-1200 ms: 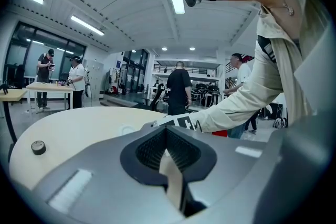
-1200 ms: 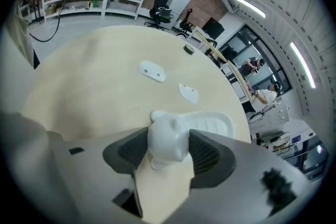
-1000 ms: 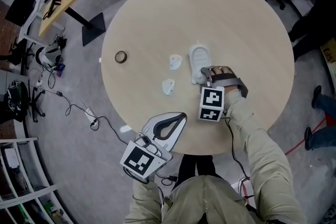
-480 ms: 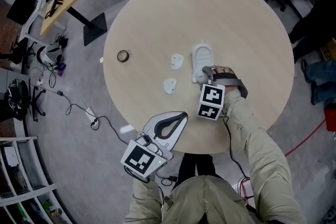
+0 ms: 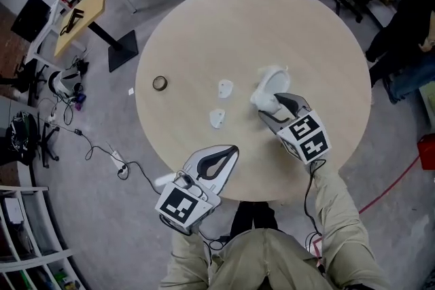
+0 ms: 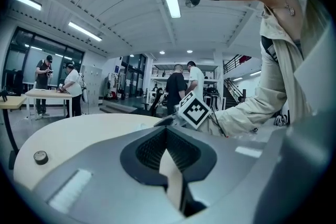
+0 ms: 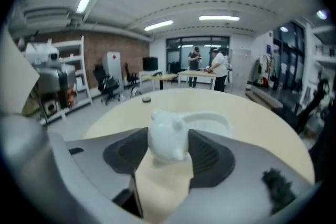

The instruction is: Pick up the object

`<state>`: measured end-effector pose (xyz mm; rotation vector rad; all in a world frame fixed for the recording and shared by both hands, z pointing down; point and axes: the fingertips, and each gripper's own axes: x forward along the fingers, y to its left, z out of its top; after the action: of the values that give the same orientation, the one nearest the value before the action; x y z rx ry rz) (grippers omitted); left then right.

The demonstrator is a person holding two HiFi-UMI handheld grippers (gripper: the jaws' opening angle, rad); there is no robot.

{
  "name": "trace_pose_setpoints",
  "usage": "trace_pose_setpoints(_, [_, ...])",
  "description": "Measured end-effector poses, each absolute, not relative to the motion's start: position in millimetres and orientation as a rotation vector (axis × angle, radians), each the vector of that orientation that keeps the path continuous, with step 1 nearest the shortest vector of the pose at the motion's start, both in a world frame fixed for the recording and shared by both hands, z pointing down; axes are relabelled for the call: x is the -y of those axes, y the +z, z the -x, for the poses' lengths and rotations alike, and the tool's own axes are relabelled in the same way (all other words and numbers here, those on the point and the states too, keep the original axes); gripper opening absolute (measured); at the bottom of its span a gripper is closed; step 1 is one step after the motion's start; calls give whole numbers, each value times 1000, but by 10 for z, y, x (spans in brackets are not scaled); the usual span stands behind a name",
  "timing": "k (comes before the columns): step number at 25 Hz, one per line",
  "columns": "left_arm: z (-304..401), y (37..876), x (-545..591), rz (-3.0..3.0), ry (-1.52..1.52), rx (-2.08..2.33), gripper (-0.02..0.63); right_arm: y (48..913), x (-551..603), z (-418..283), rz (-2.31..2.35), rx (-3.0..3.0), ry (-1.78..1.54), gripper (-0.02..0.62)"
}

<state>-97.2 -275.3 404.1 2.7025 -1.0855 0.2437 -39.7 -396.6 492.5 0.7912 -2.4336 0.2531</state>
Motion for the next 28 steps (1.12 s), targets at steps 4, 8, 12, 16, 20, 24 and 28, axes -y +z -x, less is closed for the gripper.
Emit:
trace_pose_setpoints(4, [881, 3917, 2739, -2727, 227, 1074, 6, 4459, 3745, 139, -935, 2680, 511, 244])
trace_pose_setpoints(8, [723, 3817, 2656, -2765, 244, 1037, 6, 4118, 3412, -50, -1006, 2790, 533, 244])
trace_pose_setpoints(12, [574, 3687, 2584, -2805, 251, 1013, 6, 3927, 3142, -199, -1049, 2827, 511, 244])
trace_pose_setpoints(16, [421, 3576, 2476, -2837, 255, 1009, 6, 3800, 2926, -381, -1073, 2854, 485, 244])
trace_pose_setpoints(20, [310, 3518, 2336, -2854, 249, 1025, 6, 3696, 2729, -530, -1074, 2884, 437, 244])
trace_pose_setpoints(24, [225, 3485, 2208, -2872, 247, 1031, 6, 3597, 2561, -628, -1075, 2908, 386, 244])
trace_pose_setpoints(28, [159, 3409, 2057, -2888, 234, 1018, 6, 3480, 2342, -726, -1085, 2926, 342, 244])
